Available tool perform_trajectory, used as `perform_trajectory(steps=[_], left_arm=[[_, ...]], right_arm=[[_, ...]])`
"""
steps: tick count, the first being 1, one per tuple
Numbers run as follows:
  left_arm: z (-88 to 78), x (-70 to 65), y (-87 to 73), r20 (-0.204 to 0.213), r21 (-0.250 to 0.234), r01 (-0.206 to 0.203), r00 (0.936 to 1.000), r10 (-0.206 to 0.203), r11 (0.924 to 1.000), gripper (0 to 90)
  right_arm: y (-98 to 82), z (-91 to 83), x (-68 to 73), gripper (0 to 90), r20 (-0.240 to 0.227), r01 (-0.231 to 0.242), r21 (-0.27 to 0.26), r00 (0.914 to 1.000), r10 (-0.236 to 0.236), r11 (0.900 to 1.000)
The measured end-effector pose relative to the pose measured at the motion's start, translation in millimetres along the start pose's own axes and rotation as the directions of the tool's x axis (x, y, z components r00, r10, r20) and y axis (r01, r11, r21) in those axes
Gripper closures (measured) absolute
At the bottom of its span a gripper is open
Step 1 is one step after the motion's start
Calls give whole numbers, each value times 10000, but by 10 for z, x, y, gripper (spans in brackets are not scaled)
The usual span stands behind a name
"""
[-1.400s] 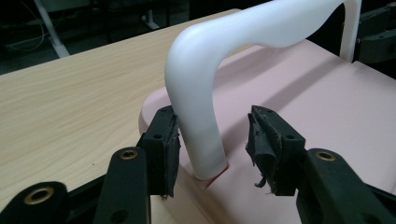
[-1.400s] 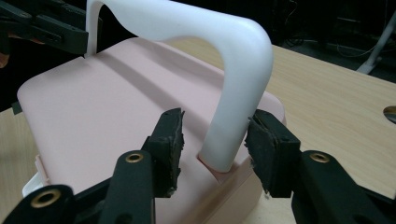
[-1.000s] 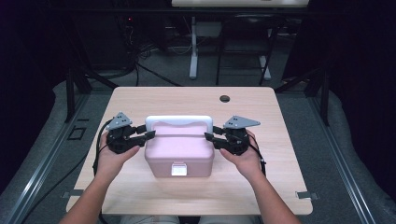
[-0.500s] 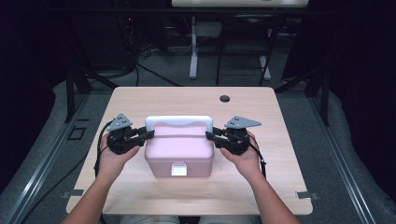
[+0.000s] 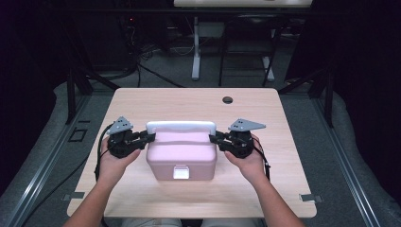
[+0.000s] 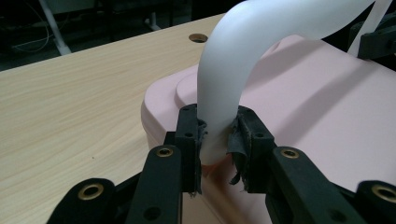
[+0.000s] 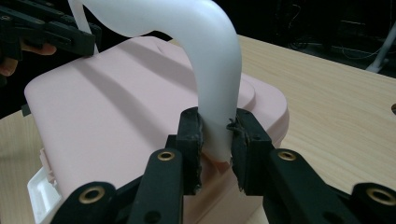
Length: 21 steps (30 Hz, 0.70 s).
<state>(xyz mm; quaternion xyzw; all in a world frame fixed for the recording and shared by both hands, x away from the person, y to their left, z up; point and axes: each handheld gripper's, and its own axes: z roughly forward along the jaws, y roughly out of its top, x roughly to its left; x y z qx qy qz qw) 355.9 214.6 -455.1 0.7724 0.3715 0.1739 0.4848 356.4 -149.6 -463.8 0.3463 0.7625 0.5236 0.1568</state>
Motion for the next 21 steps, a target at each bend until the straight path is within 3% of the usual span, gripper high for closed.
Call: perform_trajectory(steps=[21], left_arm=[[-120, -186, -75, 462, 80, -225, 9987, 221, 9997, 736]], right_arm=[[-109, -215, 120, 740, -151, 188, 5, 9997, -188, 9998]])
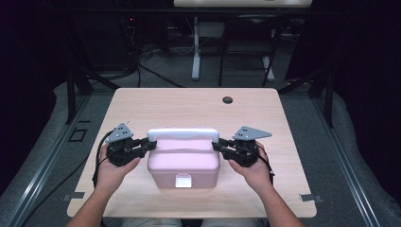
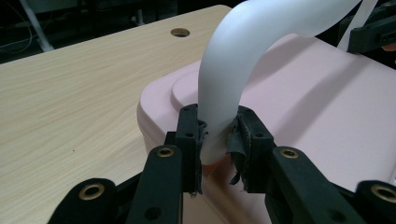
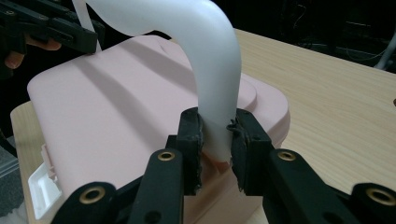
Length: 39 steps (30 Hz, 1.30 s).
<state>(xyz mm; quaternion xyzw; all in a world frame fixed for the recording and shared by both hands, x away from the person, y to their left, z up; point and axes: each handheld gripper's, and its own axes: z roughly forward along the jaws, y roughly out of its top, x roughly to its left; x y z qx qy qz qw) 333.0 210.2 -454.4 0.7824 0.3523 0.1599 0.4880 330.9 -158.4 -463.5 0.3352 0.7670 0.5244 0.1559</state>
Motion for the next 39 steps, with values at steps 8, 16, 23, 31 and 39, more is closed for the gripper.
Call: perform_trajectory(steps=[8, 16, 23, 31, 39], left_arm=[[-13, -34, 7, 19, 51, -47, 10000, 47, 10000, 736], [-44, -26, 73, 72, 104, -47, 10000, 46, 9999, 736], [-55, 41, 184, 157, -45, 193, 9997, -193, 9998, 731], [-150, 12, 235, -67, -322, 9, 10000, -11, 9995, 682], [-352, 13, 130, -308, -529, -86, 9995, 70, 9986, 676]], right_arm=[[-17, -56, 39, 741, 51, 135, 74, 9999, -135, 9999], [10, -71, 30, 741, 11, 35, -57, 10000, -35, 10000], [127, -69, -5, 741, -23, -362, -394, 9993, 361, 9986], [151, -62, -29, 742, -30, -628, -467, 9980, 628, 9969], [156, -61, -36, 742, -47, -670, -508, 9978, 668, 9965]])
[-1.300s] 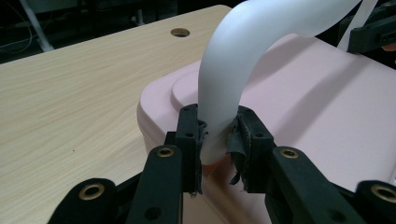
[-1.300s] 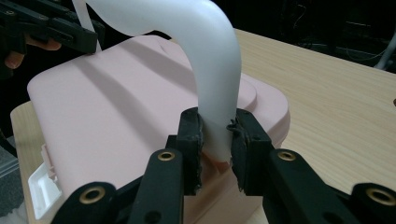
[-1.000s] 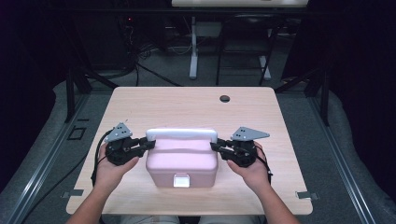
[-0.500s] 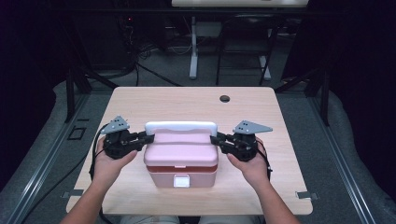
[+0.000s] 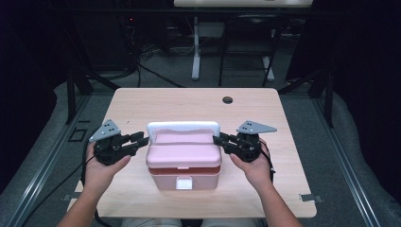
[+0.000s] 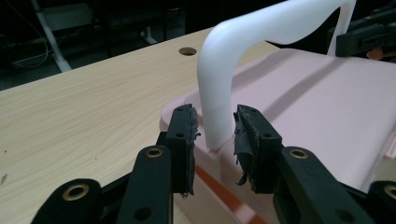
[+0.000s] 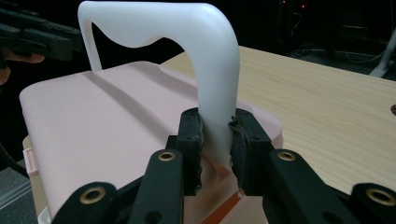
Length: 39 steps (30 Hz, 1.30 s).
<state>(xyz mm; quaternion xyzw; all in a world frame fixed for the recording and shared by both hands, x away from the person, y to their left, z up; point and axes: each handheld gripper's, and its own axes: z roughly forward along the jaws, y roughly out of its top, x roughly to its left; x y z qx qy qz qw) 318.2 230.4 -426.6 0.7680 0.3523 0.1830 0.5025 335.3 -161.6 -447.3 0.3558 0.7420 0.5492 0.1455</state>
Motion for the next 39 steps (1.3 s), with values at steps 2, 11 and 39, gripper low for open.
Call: perform_trajectory(steps=[2, 11, 39], left_arm=[[-22, 4, -22, -1, 38, -13, 10000, 13, 10000, 676], [-138, 13, -278, -183, 10, 293, 9994, -293, 9996, 680], [-19, -257, -386, 197, 416, -459, 9988, 451, 9981, 694]], right_arm=[[2, -1, 0, 742, 1, -10, -4, 10000, 10, 10000], [48, -9, 6, 742, 34, -18, -128, 10000, 18, 9999], [83, -13, -9, 741, 38, -128, -214, 9999, 128, 9997]])
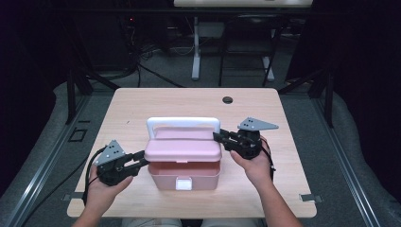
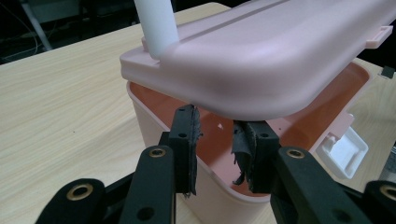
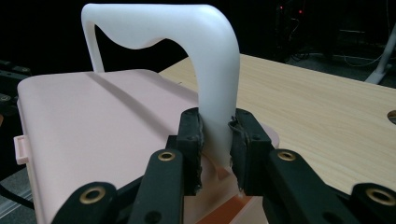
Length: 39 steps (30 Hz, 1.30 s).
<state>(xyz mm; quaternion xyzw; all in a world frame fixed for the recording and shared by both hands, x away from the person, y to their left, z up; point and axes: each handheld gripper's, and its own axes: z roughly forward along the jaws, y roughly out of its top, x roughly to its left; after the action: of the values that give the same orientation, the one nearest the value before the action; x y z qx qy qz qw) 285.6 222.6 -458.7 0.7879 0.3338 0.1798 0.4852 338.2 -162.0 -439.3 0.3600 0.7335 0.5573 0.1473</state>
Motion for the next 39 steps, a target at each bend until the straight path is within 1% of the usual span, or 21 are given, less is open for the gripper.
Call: perform_trajectory(steps=[5, 10, 12, 19, 20, 22, 23, 29, 31, 32, 34, 39], left_arm=[[3, -3, 8, 5, -84, 81, 10000, -81, 9999, 685], [6, -3, 18, -48, -89, 147, 9999, -147, 9999, 653], [2, -1, 18, -166, -166, 97, 9998, -100, 9998, 640], [-13, -16, 60, -239, -255, -30, 9997, 24, 9997, 650], [-17, -10, 70, -219, -185, -79, 9997, 75, 9998, 651], [-14, -7, 77, -225, -239, -32, 9997, 26, 9997, 651], [-16, -5, 82, -217, -206, -28, 9998, 24, 9998, 650], [-21, 0, 120, -176, -256, -65, 9998, 61, 9996, 650], [-26, 1, 134, -169, -355, -40, 9999, 34, 9994, 648], [-30, 3, 141, -142, -421, 0, 9999, -6, 9991, 648], [-41, 13, 159, -120, -456, 35, 9999, -41, 9990, 649], [-46, 16, 192, -137, -523, 34, 9999, -42, 9986, 653]], right_arm=[[-2, 3, -5, 736, 39, -9, 23, 10000, 9, 10000], [5, -6, -13, 691, 174, -48, -86, 9998, 49, 10000], [6, -12, -22, 690, 231, -122, -62, 9997, 123, 9999], [2, -21, -29, 685, 295, -98, -63, 9995, 100, 9999], [1, -27, -32, 682, 316, -86, -62, 9995, 88, 9999], [-1, -50, -37, 677, 354, -90, -100, 9993, 93, 9999], [-10, -83, -44, 677, 458, -107, -154, 9989, 114, 9998], [-72, -183, -56, 679, 685, -95, -141, 9976, 105, 9999], [-130, -239, -49, 678, 897, -38, -163, 9960, 53, 9999], [-130, -239, -49, 678, 897, -38, -163, 9960, 53, 9999], [-188, -267, -42, 679, 939, -121, -188, 9955, 138, 9998], [-325, -258, 3, 679, 1004, -32, 137, 9949, 18, 9999]])
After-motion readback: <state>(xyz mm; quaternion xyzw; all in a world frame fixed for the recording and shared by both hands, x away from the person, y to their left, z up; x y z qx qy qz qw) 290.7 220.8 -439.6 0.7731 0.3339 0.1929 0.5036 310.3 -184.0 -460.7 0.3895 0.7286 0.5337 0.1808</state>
